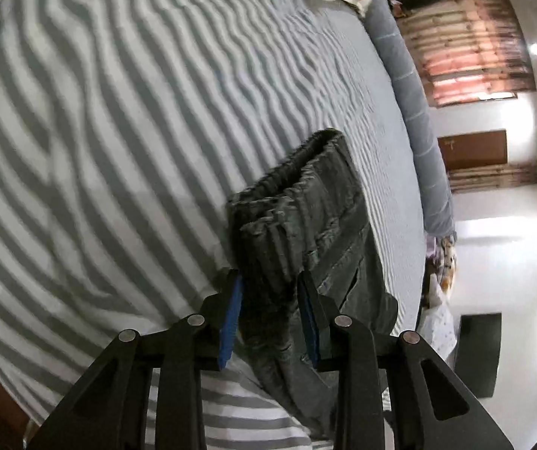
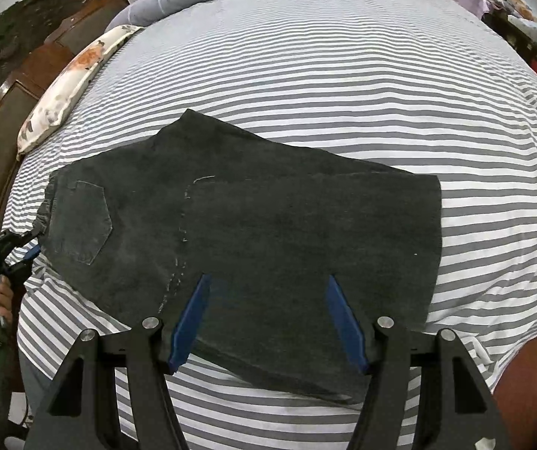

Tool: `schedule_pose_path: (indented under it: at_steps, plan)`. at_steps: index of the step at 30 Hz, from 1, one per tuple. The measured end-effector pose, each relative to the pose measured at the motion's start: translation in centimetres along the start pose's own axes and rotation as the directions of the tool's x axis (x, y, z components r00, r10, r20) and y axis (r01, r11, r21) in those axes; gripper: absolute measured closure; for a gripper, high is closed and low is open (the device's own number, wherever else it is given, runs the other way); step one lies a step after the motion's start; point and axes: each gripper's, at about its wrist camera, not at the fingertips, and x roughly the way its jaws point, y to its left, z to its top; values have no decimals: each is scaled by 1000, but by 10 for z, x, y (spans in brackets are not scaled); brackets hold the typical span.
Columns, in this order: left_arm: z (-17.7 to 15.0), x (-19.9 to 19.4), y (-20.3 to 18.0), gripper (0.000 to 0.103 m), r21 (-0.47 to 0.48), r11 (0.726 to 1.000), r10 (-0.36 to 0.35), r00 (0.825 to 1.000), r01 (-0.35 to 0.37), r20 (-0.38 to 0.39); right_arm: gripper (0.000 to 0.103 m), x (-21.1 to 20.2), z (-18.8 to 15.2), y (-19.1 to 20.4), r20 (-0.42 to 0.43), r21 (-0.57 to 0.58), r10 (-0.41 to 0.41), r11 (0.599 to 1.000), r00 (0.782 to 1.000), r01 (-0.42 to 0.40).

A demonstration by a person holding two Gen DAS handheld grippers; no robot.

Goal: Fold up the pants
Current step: 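Grasp the jeans waistband with the left tool and lift it up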

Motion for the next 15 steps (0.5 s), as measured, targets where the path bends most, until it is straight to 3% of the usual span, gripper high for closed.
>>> schedule_pose_path:
  at_steps: [2,12,15]
  plan:
    - [2,6,-4,70,15,1000,21,1000,-22,5,41,2,0,0,-6,3,-5,1000,1000,5]
    - [12,19,6,64,-25,1000,-6,1000,6,13,41,4,0,-1,-1,41,17,999,1000,-17]
    - [8,15,-6,75,40,998,54,998,-55,34,41,2,-2,0,7,54,36,998,999,-36]
